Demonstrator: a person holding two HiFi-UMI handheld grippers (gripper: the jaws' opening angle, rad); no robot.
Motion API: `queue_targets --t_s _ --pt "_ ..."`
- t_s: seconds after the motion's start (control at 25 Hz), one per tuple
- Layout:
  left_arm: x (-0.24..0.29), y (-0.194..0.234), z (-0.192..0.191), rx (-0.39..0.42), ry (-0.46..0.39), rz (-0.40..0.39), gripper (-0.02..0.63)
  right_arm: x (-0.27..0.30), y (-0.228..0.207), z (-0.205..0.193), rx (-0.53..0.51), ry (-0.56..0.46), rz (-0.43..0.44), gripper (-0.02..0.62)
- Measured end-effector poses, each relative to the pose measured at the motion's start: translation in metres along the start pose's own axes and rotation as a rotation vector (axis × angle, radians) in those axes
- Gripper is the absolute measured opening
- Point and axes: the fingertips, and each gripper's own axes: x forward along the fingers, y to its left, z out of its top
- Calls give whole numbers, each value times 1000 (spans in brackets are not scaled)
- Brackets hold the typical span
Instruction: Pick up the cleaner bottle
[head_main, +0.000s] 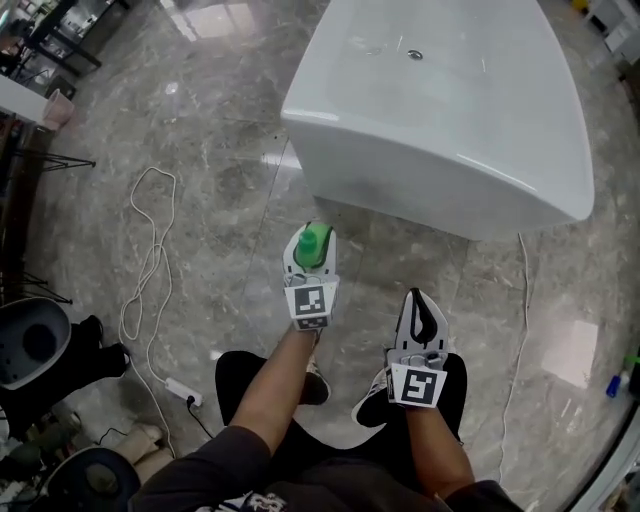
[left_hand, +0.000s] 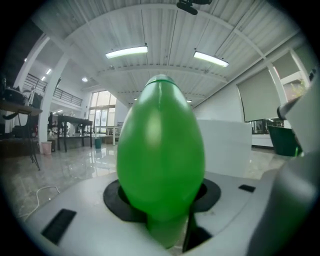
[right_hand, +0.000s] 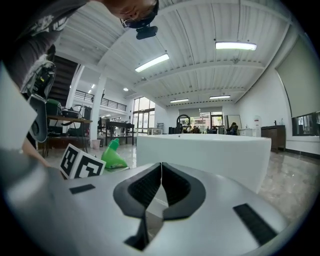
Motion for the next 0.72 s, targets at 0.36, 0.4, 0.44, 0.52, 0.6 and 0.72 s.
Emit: queue_targets --t_s 0.36,0.4,0.44,0.52,0.6,0.72 --pt "-78 -33 260 47 -50 -37 179 -61 -36 228 -21 -15 -30 17" --pt "-88 -39 286 44 -47 -43 179 -70 -41 253 -24 -10 -34 17" --pt "-99 -46 312 36 -50 -51 179 -78 -46 277 -29 -5 -36 17" --pt "-120 -57 364 20 -64 -59 179 -94 -55 322 -36 -20 -36 17" --pt "-139 -67 402 7 -67 -61 179 -109 -64 357 -31 -45 -33 17" --pt "-166 -86 452 3 -75 -63 179 -128 -75 395 -8 -86 -17 17"
